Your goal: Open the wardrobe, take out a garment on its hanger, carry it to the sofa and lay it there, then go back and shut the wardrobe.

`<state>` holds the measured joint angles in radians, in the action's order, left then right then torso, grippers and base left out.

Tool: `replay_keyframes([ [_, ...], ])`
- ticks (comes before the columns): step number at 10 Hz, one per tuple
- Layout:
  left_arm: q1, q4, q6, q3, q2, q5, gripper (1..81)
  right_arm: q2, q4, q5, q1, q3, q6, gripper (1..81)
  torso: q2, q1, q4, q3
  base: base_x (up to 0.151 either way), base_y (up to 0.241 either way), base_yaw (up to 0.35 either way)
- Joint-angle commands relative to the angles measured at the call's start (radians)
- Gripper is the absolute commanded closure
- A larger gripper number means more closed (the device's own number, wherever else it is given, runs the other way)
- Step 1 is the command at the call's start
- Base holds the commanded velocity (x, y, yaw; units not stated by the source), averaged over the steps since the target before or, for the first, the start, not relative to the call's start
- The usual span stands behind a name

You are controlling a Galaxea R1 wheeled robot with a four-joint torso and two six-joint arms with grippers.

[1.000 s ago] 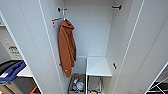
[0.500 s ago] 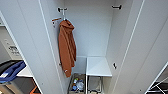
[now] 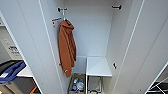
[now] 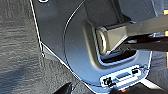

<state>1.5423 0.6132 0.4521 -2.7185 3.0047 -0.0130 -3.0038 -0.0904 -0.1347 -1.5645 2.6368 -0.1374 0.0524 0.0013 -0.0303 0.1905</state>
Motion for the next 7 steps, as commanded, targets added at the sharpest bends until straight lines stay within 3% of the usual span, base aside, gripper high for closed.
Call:
replay_keyframes([
  [1,-0.020,-0.531,-0.400,0.104,-0.070,0.042,1.0,0.146,-0.026,0.060,0.031,-0.186,0.009,1.0,0.000,0.000,0.000,0.000,0.000,0.000,0.000],
  [4,-0.026,-0.566,-0.405,0.180,-0.150,0.047,1.0,0.317,-0.089,0.049,0.068,-0.374,0.012,1.0,0.000,0.000,0.000,0.000,0.000,0.000,0.000],
  [6,-0.058,-0.561,-0.409,0.207,-0.220,0.094,1.0,0.432,-0.135,0.044,0.105,-0.479,0.012,1.0,0.000,0.000,0.000,0.000,0.000,0.000,0.000],
  [7,-0.072,-0.560,-0.412,0.321,-0.298,0.096,1.0,0.504,-0.170,0.038,0.125,-0.541,0.012,1.0,0.000,0.000,0.000,0.000,0.000,0.000,0.000],
])
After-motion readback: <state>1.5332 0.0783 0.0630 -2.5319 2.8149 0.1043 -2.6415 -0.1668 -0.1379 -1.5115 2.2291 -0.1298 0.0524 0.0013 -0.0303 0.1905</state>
